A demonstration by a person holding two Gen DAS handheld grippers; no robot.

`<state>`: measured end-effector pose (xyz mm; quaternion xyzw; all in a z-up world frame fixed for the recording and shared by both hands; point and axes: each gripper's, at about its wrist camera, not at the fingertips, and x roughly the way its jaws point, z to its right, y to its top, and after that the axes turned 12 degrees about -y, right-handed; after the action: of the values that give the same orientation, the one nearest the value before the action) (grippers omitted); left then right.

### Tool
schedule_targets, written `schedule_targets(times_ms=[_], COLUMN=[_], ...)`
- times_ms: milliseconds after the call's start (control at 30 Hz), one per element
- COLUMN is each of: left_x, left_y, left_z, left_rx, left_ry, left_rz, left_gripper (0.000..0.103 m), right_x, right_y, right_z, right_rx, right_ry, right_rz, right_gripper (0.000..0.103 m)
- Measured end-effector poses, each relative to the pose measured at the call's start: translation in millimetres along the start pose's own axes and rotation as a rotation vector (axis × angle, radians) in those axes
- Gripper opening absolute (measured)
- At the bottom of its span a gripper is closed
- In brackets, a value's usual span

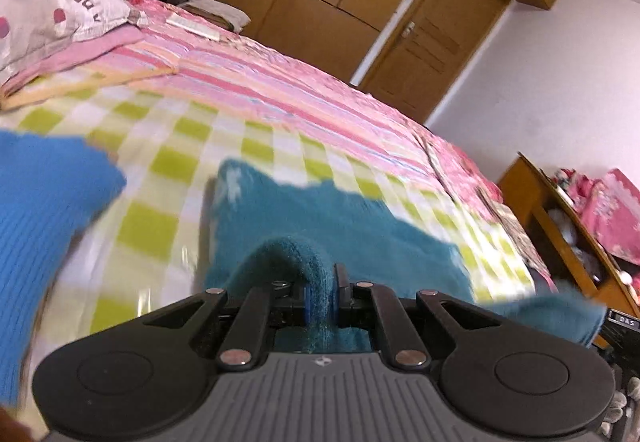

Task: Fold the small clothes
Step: 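Grasp the sweater's ribbed hem with both grippers and lift it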

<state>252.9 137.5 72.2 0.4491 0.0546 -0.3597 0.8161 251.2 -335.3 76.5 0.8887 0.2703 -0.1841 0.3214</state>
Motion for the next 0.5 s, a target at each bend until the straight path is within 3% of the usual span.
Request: schedule_targets(times_ms=[200, 500], left_x=[61.7, 110.3], left_y=[33.5, 32.8], left_z=[-25.2, -60.9], left_rx=[0.017, -0.054], left_ry=[0.07, 0.129], left_rz=[0.013, -0.042], left_gripper=[0.015, 0.018], right_x=[69.2, 144.4], right_y=[34.8, 41.1], right_z=[-1.2, 26.0], right_rx=[0.041, 0.096], right_ry=[-0.07, -0.205], right_rz=[0.037, -0.004], right_gripper=[0.012, 0.015])
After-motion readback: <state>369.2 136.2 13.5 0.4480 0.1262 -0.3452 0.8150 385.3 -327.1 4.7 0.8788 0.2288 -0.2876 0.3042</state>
